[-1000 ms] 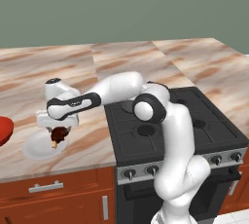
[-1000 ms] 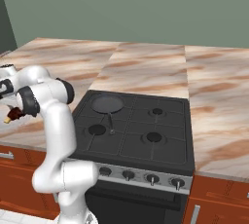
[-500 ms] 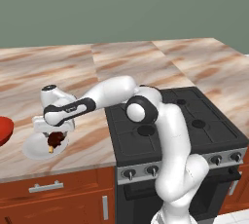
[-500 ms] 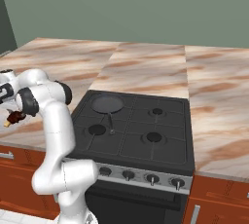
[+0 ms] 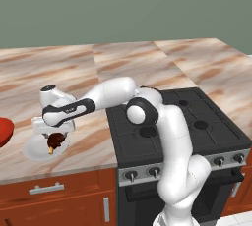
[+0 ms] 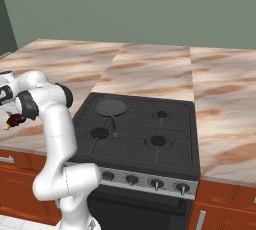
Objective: Place the steak on the plate and place the lemon wedge on the same plate.
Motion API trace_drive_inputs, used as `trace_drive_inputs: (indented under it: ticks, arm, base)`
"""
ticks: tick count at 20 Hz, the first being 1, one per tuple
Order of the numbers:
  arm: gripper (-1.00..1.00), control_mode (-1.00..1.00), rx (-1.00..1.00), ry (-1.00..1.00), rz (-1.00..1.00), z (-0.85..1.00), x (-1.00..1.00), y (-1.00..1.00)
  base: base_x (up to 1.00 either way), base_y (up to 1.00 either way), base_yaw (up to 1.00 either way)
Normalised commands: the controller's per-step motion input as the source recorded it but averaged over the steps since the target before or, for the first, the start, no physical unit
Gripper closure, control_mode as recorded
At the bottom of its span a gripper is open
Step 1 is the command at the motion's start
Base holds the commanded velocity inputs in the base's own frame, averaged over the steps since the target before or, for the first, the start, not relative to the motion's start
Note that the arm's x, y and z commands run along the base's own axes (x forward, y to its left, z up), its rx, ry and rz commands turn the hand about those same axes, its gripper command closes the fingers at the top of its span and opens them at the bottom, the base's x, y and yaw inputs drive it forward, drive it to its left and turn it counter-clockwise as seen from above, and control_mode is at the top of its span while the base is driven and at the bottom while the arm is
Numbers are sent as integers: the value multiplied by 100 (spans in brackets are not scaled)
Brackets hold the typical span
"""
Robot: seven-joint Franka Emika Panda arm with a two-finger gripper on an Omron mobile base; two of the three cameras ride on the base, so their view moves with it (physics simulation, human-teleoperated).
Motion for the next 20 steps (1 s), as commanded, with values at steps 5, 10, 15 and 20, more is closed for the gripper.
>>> trace_drive_inputs:
  ticks: [5, 10, 15, 20]
  arm:
    - [-100, -100, 0, -4, 1, 28, 1, -6]
    - [-100, -100, 0, -8, 5, 66, -3, -49]
    - [-100, -100, 0, -8, 5, 42, -36, -97]
    - [-100, -100, 5, -7, 9, 50, -61, -100]
  base:
    - [0, 0, 0]
    - [0, 0, 0]
    - [0, 0, 0]
    - [0, 0, 0]
